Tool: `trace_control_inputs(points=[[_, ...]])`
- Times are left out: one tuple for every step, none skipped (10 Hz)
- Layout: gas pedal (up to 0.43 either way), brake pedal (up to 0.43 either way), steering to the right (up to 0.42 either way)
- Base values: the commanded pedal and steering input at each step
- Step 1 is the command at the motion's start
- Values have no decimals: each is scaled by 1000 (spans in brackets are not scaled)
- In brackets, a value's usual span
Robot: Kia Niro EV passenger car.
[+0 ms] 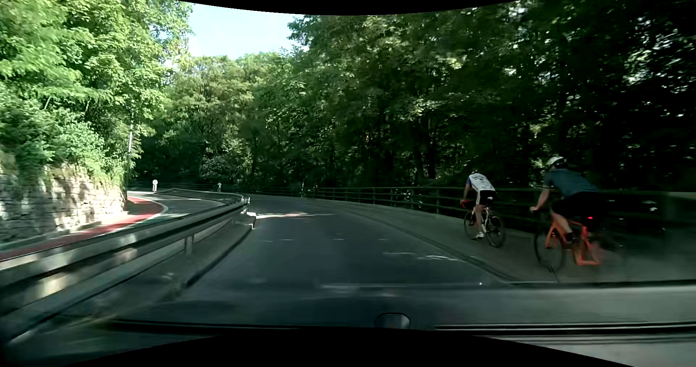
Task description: Follow the waypoints while adhering to traffic rules and regulations
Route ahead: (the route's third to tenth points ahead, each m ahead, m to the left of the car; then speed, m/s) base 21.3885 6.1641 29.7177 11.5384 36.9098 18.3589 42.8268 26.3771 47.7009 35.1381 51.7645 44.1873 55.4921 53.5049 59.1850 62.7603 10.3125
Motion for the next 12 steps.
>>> trace_control_inputs(points=[[130, 6, -87], [130, 6, -83], [130, 6, -80], [130, 6, -79], [130, 6, -79], [130, 6, -79], [130, 6, -79], [130, 6, -82], [130, 6, -87], [138, 6, -89], [138, 6, -89], [138, 6, -89]])
